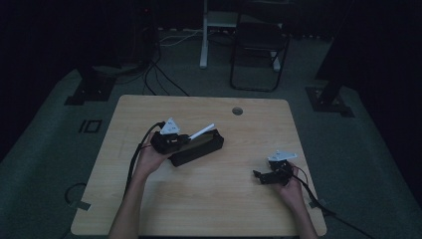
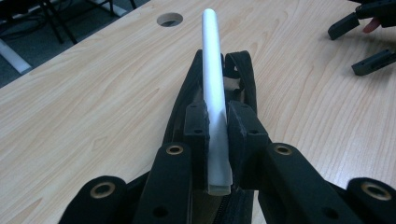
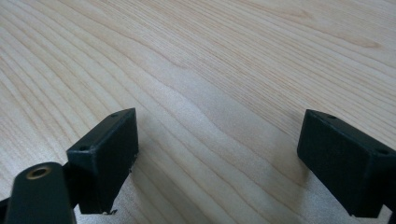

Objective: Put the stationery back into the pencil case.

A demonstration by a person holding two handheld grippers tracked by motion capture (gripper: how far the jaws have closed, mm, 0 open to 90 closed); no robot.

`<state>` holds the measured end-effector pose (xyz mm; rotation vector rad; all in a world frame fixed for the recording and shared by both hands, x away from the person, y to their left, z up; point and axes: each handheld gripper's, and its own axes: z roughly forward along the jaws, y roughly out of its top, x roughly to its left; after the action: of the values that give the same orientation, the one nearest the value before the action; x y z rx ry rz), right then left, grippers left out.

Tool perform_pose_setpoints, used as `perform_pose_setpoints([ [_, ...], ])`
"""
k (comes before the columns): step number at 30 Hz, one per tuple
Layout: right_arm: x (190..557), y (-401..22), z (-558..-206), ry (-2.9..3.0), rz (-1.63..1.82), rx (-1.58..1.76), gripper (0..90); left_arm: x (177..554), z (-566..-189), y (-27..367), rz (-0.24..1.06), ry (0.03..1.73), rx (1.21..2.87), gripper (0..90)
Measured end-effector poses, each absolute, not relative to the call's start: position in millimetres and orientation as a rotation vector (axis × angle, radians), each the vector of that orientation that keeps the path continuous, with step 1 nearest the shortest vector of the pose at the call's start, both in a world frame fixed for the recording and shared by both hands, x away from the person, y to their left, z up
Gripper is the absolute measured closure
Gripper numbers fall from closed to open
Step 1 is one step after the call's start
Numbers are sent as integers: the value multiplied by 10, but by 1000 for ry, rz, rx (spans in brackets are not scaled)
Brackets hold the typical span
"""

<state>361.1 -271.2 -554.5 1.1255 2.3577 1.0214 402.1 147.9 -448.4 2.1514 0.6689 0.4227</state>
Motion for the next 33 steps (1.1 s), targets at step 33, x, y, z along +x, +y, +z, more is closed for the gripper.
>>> perform_pose_setpoints([
  [33, 3612, -2713, -5545, 2358, 1022, 1123, 126, 4097, -4655, 1406, 396, 677, 2230, 789],
])
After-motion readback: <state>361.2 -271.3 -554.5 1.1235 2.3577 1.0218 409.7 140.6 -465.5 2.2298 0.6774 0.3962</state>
